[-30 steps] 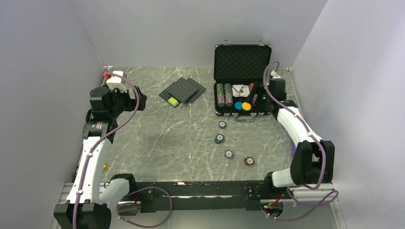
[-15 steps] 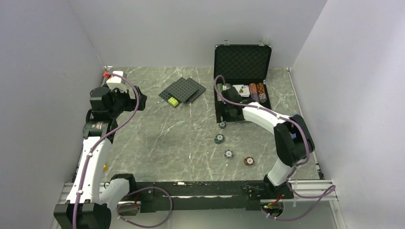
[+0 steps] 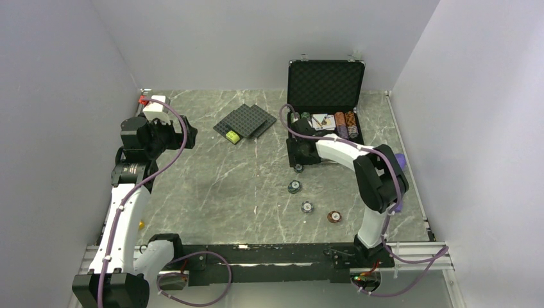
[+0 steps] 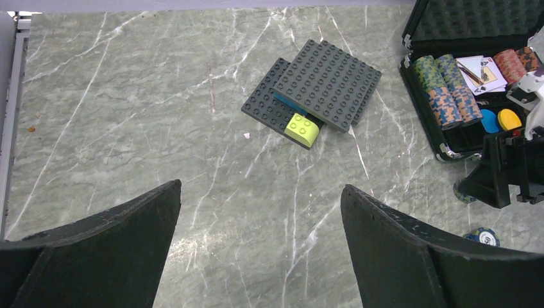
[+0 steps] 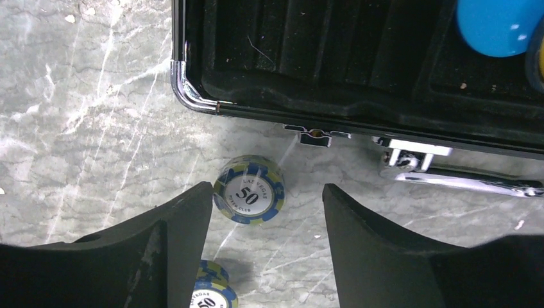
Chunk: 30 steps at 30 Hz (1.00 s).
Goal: Pack up texas hold em set
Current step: Pick up the poker chip from the center of the board.
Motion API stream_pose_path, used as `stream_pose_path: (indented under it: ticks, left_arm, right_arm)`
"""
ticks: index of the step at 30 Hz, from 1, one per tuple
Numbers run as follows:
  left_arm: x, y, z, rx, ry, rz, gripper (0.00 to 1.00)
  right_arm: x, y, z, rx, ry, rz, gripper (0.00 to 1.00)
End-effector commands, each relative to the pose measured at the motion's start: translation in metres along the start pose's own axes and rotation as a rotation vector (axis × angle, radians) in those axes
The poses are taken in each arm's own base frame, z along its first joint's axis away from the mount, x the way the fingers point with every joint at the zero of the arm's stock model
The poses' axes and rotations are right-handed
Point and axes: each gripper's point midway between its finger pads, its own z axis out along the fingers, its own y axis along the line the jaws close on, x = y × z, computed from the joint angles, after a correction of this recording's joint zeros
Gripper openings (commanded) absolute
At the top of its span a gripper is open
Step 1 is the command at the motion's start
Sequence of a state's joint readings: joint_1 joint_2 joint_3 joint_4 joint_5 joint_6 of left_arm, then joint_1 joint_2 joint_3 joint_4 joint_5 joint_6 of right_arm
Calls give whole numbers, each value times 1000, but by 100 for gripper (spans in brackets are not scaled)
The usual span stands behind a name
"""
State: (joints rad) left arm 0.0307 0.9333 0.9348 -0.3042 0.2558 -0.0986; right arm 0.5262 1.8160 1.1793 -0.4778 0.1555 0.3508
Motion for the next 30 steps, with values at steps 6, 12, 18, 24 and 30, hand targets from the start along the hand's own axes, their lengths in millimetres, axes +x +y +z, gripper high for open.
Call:
stream_pose_path:
  ticks: [6,12,18,24,30]
  left_arm:
    - [-5,-1,0,-2,-19,-7,98]
    - [-5,-1,0,-3,-20,-5,98]
    - [-6,-1,-1,-3,-23,-5,98]
    - [-6,-1,-1,-5,-24,-5,98]
    - [-7,-1,-2,-6,-26,-2,98]
  right_arm:
    - [2,8,3,11,26,-12,61]
    - [9,9,7,7,51,-13,51]
    - [7,19,-4,-58,30,-12,34]
    - [-13,28,-37,-139,-49,-18,0]
    - [-54,11,-90,-128,-237,11,0]
